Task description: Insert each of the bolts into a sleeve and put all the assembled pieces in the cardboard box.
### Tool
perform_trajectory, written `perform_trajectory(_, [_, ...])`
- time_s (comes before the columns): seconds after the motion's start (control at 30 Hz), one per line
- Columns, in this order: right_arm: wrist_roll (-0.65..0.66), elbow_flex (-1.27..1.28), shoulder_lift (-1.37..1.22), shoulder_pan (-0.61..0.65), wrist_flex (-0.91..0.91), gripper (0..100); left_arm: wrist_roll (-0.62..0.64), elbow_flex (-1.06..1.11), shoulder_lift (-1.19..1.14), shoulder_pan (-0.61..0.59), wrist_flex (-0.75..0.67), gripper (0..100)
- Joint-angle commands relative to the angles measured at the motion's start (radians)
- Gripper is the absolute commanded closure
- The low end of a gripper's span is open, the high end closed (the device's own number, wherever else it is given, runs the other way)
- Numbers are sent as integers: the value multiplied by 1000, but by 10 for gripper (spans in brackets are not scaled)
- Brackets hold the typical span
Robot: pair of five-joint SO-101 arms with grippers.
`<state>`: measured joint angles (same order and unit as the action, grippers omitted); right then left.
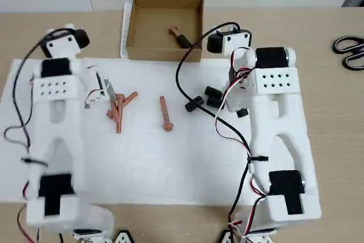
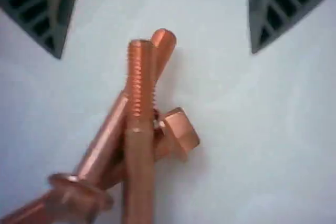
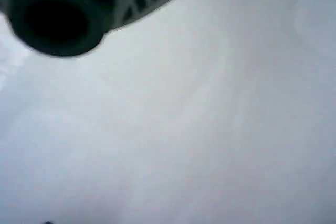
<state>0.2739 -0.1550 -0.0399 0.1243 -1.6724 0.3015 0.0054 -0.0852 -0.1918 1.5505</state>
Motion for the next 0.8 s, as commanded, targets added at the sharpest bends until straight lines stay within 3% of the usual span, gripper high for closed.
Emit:
perform_trajectory(0.0, [12,-8,53,-7,-1,995,25,-79,-74,-8,14,783])
perform_trajectory(0.2, [11,-2,53,-7,-1,995,43,-94,-138,-9,-23,785])
perform_trajectory(0.43, [9,20,53,-7,1,995,43,-91,-143,-11,-86,857])
perform_trajectory(0.77, [9,20,53,-4,1,995,81,-94,-201,-3,-118,858])
